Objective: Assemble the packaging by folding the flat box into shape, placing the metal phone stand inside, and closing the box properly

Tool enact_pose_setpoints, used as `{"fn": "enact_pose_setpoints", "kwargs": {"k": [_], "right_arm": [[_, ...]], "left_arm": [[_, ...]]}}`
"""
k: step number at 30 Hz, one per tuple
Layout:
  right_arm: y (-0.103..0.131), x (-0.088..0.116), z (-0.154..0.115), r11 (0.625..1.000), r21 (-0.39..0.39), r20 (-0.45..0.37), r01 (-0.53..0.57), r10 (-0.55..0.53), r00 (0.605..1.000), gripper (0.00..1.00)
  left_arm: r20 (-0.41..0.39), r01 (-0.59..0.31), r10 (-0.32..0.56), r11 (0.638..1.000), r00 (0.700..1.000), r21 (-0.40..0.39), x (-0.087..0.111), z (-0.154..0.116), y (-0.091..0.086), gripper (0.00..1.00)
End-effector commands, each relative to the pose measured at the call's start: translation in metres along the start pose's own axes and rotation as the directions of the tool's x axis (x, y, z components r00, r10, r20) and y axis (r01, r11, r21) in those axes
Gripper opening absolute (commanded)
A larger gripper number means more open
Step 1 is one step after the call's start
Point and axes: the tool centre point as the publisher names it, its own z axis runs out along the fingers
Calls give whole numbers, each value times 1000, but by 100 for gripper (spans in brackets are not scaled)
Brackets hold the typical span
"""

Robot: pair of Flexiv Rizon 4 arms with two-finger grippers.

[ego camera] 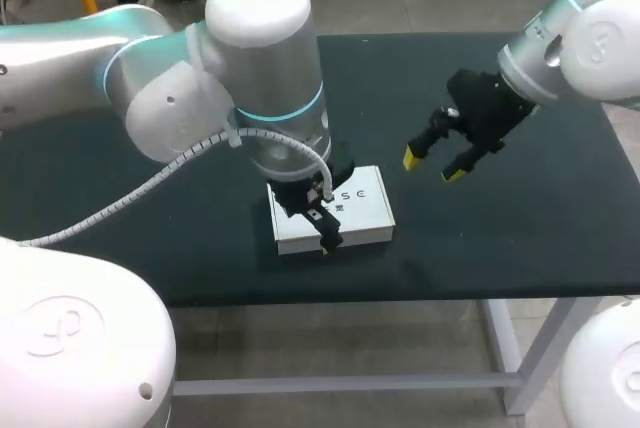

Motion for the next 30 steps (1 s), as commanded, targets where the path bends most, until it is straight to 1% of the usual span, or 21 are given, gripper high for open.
{"fn": "enact_pose_setpoints", "kwargs": {"k": [1, 2, 3, 4, 5, 6, 8, 10, 11, 13, 16, 18, 19, 20, 21, 22, 23, 25, 27, 28, 30], "right_arm": [[-5, 0, 0, 996, -91, 2, 1, -1, 1000, 100], [-6, -10, -3, 995, -102, -40, 10, -14, 999, 100], [-7, -17, -7, 990, -138, -44, 9, -15, 999, 100], [-8, -23, -11, 985, -171, -50, 26, -35, 998, 100], [-9, -26, -15, 979, -199, -53, 55, -67, 996, 100], [-10, -29, -18, 970, -228, -26, 80, -89, 996, 100], [-11, -36, -26, 951, -272, -7, 149, -156, 988, 100], [-11, -40, -34, 928, -321, 26, 191, -193, 981, 100], [-12, -42, -37, 913, -341, 35, 224, -225, 974, 100], [-12, -48, -44, 882, -384, 71, 274, -268, 961, 100], [-14, -57, -50, 817, -440, 141, 373, -347, 927, 100], [-15, -64, -52, 772, -462, 198, 437, -390, 899, 100], [-16, -67, -52, 748, -471, 221, 467, -413, 884, 100], [-15, -72, -52, 733, -476, 236, 485, -425, 874, 100], [-14, -78, -53, 720, -476, 246, 505, -442, 862, 100], [-12, -84, -54, 718, -474, 245, 510, -449, 859, 100], [-12, -84, -54, 718, -474, 245, 510, -449, 859, 100], [-12, -84, -54, 718, -474, 245, 510, -449, 859, 100], [-12, -84, -54, 718, -474, 245, 510, -449, 859, 100], [-12, -84, -54, 718, -474, 245, 510, -449, 859, 100], [-12, -84, -54, 718, -474, 245, 510, -449, 859, 100]], "left_arm": [[4, 20, -20, 997, 1000, -72, 5, 4, -6, 100], [9, 41, -41, 996, 999, -78, 8, 6, -4, 100], [-4, 108, -108, 993, 994, -50, 9, 5, -2, 100], [-20, 111, -112, 993, 993, -42, 13, 4, 0, 100], [-39, 139, -140, 990, 989, -31, 16, 4, 3, 100], [-45, 184, -185, 983, 982, -18, 18, 3, 5, 100], [-60, 233, -233, 972, 971, -11, 23, 2, 9, 100], [-58, 283, -283, 959, 957, 0, 29, 3, 13, 100], [-69, 303, -302, 953, 951, 6, 33, 3, 15, 100], [-52, 334, -333, 942, 941, 11, 40, 3, 17, 100], [-25, 399, -398, 917, 917, 20, 49, 6, 19, 100], [-25, 415, -414, 910, 910, 22, 53, 8, 19, 100], [-13, 436, -436, 899, 900, 21, 55, 10, 19, 100], [-5, 454, -454, 891, 891, 27, 57, 12, 18, 100], [-16, 450, -450, 893, 893, 24, 59, 13, 17, 100], [-19, 457, -456, 889, 890, 22, 62, 15, 16, 100], [-7, 479, -479, 877, 878, 29, 63, 16, 15, 100], [-16, 494, -494, 869, 870, 30, 68, 22, 12, 100], [15, 544, -545, 837, 838, 52, 71, 28, 11, 100], [-10, 533, -533, 845, 846, 45, 73, 31, 10, 100], [18, 562, -564, 825, 826, 64, 79, 37, 9, 100]]}}
